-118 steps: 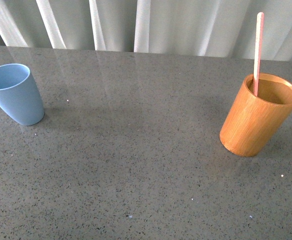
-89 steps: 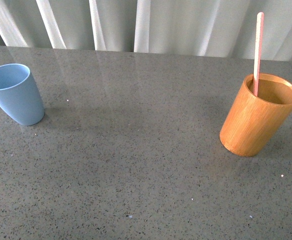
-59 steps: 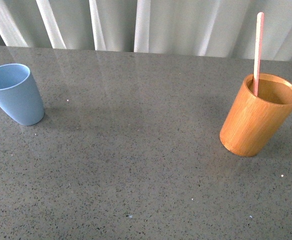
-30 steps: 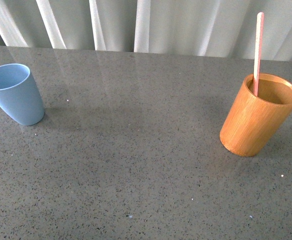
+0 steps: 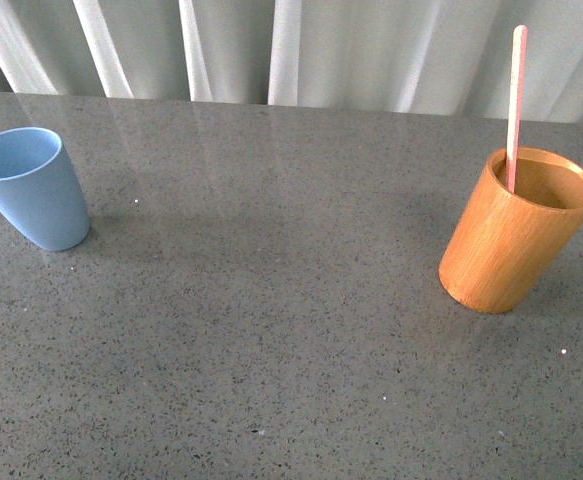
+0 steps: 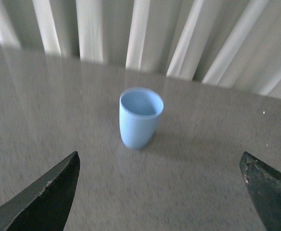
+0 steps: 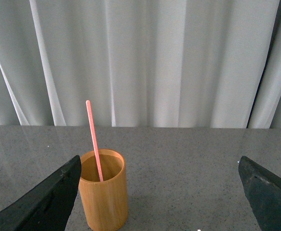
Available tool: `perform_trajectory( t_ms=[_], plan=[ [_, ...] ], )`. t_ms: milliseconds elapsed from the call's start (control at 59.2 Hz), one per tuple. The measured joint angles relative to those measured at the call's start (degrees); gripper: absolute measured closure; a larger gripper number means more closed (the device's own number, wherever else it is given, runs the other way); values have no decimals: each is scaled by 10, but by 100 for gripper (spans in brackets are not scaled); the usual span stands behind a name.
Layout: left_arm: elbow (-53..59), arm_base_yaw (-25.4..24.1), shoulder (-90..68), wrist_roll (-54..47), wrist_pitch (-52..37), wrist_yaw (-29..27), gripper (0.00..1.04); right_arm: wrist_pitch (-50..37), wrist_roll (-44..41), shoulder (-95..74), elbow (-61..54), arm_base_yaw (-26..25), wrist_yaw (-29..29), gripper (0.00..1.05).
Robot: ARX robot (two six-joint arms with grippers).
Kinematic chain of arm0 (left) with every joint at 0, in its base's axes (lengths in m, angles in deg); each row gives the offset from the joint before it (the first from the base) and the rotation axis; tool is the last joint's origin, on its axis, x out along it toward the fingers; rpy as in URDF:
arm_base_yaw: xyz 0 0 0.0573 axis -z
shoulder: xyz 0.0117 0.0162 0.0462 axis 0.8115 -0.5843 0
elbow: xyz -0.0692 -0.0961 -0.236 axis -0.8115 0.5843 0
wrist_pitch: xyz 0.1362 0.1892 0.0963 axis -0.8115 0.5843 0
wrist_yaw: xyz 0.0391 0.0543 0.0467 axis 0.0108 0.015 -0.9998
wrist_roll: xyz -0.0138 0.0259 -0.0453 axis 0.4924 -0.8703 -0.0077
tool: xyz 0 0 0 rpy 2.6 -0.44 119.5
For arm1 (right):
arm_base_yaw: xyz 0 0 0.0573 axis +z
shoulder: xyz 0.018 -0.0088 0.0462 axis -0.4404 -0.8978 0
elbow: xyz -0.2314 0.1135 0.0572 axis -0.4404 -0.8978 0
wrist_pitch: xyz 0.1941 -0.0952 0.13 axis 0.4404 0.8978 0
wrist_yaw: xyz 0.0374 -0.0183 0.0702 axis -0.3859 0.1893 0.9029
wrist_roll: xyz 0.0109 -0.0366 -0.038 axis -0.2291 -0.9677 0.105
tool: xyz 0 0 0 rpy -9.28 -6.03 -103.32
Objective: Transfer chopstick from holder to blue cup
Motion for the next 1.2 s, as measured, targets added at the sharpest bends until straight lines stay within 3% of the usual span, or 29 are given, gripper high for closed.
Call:
perform_trajectory(
  t_ms=[135,253,405,625,963,1199],
  plan=[
    [-90,-61,-179,16,-45,60,7,0,0,0,0,0,0,10],
    [-198,-85,-310,0,-12,85,7,0,0,0,0,0,0,10],
    [-348,-91,-472,-12,89,106,7,0,0,0,0,0,0,10],
    [-489,-80,-637,-40,131,106,7,0,0,0,0,0,0,10],
    [-525,-67,-796,-60,104,61,7,0,0,0,0,0,0,10],
    [-534,-59,-837,-60,87,57,7,0,0,0,0,0,0,10]
  ],
)
